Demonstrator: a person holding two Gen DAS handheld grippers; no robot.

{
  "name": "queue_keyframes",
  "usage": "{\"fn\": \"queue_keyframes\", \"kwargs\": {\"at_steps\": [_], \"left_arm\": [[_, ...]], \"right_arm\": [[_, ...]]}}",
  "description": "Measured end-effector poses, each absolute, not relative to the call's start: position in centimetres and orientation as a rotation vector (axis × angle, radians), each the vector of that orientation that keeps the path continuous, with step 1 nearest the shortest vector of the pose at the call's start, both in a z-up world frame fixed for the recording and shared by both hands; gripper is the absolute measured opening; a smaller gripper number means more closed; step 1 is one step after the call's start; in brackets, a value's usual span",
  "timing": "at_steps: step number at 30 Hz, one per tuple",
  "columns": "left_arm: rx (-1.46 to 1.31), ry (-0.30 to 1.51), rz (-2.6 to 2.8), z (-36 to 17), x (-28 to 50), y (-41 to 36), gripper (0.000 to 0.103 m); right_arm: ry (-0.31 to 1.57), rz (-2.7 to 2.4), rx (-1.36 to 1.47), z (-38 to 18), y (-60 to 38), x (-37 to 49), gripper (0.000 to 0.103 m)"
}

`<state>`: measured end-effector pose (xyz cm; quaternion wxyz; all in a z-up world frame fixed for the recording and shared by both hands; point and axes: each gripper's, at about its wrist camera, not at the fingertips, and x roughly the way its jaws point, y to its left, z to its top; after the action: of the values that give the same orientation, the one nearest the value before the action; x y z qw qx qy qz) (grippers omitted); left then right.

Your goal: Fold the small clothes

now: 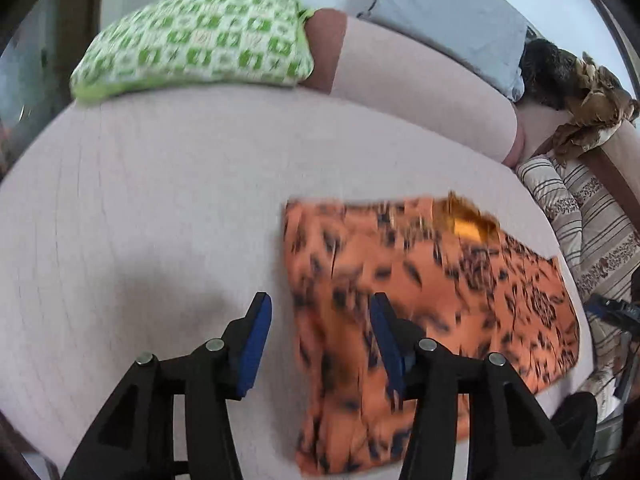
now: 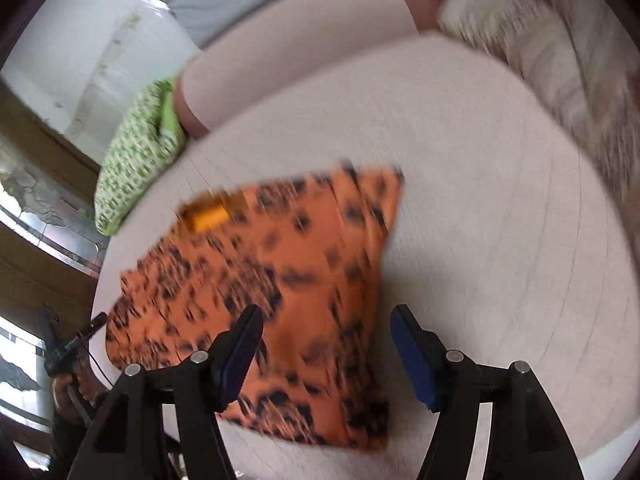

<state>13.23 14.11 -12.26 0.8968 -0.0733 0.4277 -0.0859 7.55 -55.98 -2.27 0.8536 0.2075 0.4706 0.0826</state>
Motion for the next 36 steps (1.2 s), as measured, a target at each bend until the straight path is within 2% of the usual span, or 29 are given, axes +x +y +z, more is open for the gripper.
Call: {"fn": "queue_keyframes", "kwargs": {"at_steps": [7, 11, 12, 13, 14, 16, 18, 24, 27, 28, 29, 30, 32, 34, 36], "left_arm": [[-0.06, 0.99, -0.208, -15.4, 17.7, 11.6, 0.052], [-0.064, 1.003, -0.199, -16.1, 18.7, 11.5, 0.051], [-0.055, 1.008, -0.197, -16.2, 18.9, 11.4, 0.041], [-0.041, 1.011, -0.197, -16.2, 19.2, 11.3, 0.017], [-0.023, 1.031, -0.206, -16.4, 19.5, 11.1, 0.007], [-0.013, 1.032, -0.212, -16.1, 19.7, 10.8, 0.006], [0.012, 0.981, -0.209, -15.1, 19.2, 10.6, 0.005], [0.038, 0.724, -0.204, -9.7, 16.8, 10.3, 0.005], [0.097, 0.762, -0.11, -12.6, 19.7, 9.9, 0.006], [0.08, 0.815, -0.105, -13.9, 20.7, 9.9, 0.01], [0.059, 0.958, -0.089, -16.8, 22.6, 9.9, 0.01], [0.071, 0.988, -0.046, -17.9, 23.1, 9.9, 0.011], [0.078, 0.938, -0.041, -17.4, 22.7, 9.8, 0.016], [0.067, 0.918, -0.036, -15.8, 22.2, 10.1, 0.04], [0.067, 0.845, -0.022, -13.4, 20.9, 10.2, 0.042]], "right_arm": [[0.999, 0.144, 0.26, -3.2, -53.0, 14.0, 0.07], [1.087, 0.131, 0.2, -5.5, -51.7, 17.6, 0.069], [1.106, 0.135, 0.187, -6.0, -51.6, 17.9, 0.064], [1.123, 0.128, 0.168, -6.3, -51.4, 18.2, 0.042], [1.132, 0.118, 0.159, -6.5, -51.4, 18.3, 0.025], [1.124, 0.112, 0.157, -6.0, -51.4, 18.2, 0.014], [1.082, 0.104, 0.146, -4.3, -51.5, 17.4, 0.01], [0.891, 0.068, 0.15, 1.5, -52.9, 15.2, 0.008], [0.924, 0.022, 0.19, -1.3, -54.0, 17.0, 0.008], [0.972, 0.029, 0.226, -3.3, -54.6, 17.9, 0.01], [1.028, 0.027, 0.252, -5.1, -55.0, 18.5, 0.011], [1.086, 0.006, 0.254, -7.2, -55.0, 19.0, 0.011], [1.043, -0.014, 0.259, -7.4, -55.0, 18.5, 0.014], [1.01, -0.033, 0.26, -6.2, -54.8, 17.7, 0.018], [0.956, -0.048, 0.196, -3.8, -53.9, 16.7, 0.018]]}}
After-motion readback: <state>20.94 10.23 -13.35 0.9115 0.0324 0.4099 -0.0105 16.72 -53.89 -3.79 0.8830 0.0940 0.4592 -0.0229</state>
